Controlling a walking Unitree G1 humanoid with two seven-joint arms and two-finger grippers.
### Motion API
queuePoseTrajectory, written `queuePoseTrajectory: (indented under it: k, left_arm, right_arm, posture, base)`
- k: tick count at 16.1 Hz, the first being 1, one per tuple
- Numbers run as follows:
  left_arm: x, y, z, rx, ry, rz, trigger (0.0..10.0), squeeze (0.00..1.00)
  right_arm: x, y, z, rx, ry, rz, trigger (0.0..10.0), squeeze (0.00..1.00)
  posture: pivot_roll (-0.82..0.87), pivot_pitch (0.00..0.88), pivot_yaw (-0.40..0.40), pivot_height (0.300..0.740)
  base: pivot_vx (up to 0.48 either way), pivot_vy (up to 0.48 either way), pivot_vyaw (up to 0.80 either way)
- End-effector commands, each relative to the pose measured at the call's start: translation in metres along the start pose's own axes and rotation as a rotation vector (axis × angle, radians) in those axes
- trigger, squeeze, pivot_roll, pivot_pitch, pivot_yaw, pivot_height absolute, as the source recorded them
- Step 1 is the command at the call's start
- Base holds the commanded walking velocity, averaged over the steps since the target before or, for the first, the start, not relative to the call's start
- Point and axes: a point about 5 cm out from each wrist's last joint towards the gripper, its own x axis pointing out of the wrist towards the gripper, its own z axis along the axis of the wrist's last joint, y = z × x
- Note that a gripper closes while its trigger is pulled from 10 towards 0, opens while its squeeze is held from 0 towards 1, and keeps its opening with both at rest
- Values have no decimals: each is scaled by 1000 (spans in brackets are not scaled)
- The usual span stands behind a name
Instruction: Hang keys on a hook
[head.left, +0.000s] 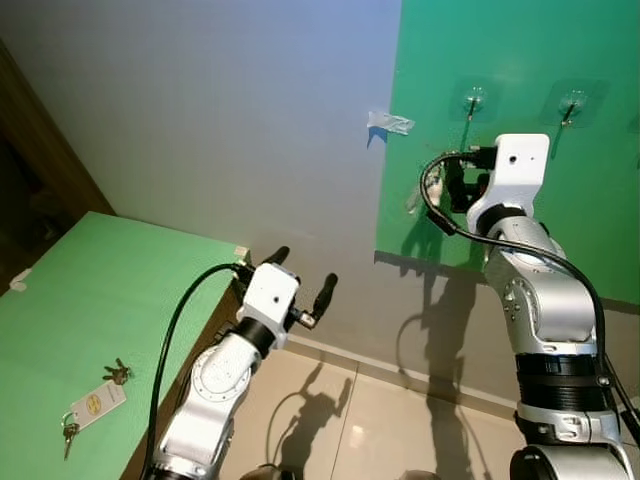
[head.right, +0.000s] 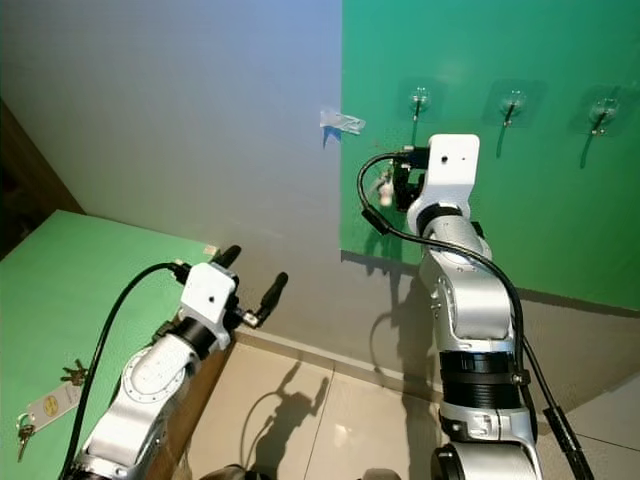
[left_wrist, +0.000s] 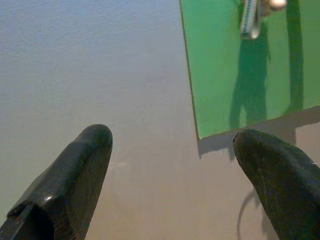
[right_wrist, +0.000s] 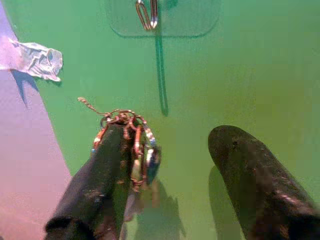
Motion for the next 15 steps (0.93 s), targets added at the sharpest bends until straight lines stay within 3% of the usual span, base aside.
queuePoseTrajectory:
  k: [1,7,9,11,15]
  left_arm:
    - [2,6,-1,4,18,26,10000,0]
    - [5,10,0,11,28,43,10000,0]
    - [4,10,-2,-60,39,57,10000,0]
    - [-8,-5,-2,2,30,-44,10000,0]
    - [-38,-2,-12,3,54,23,10000,0]
  right_arm:
    - [-3,-1,0,12,-5,-3,0,0]
    - [-8,2,-9,2,10,2,0,0]
    - [-10,-1,-13,-4,5,-9,0,0]
    - [-11,-2,-19,-46,-2,-9,0,0]
    - [-6,-17,-28,-98,-21,-42,0,0]
  posture:
    - [-220,38,99,720]
    - [-225,42,111,720]
    - [-225,43,112,720]
    - [-224,42,116,720]
    - [-211,39,107,720]
  base:
    - [0,0,0]
    - [0,0,0]
    - [0,0,0]
    - [0,0,0]
    - [0,0,0]
